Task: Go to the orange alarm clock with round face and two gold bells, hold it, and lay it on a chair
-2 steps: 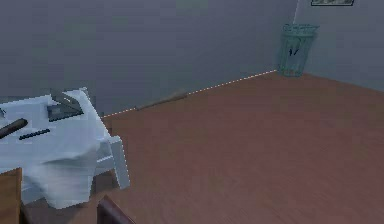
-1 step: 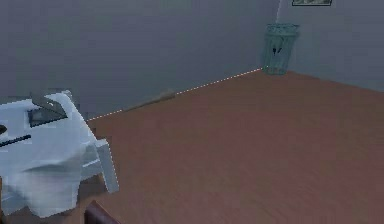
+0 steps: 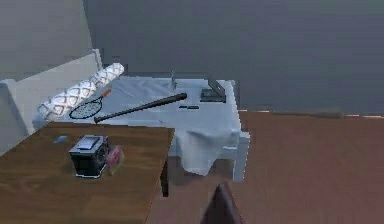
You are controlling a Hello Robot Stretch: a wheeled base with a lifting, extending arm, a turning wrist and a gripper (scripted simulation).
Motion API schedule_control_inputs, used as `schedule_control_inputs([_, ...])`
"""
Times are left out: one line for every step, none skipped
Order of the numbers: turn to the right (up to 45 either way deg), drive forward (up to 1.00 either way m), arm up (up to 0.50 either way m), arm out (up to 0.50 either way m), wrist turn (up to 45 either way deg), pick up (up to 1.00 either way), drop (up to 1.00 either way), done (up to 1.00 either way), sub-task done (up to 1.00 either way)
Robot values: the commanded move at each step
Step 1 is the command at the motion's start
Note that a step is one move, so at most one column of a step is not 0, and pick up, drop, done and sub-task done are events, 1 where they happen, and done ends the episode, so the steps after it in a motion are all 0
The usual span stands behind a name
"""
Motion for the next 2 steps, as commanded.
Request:
schedule_control_inputs([-45.0,0.00,0.00,0.00,0.0,0.00,0.00,0.00,0.00])
schedule_control_inputs([-3.0,0.00,0.00,0.00,0.0,0.00,0.00,0.00,0.00])
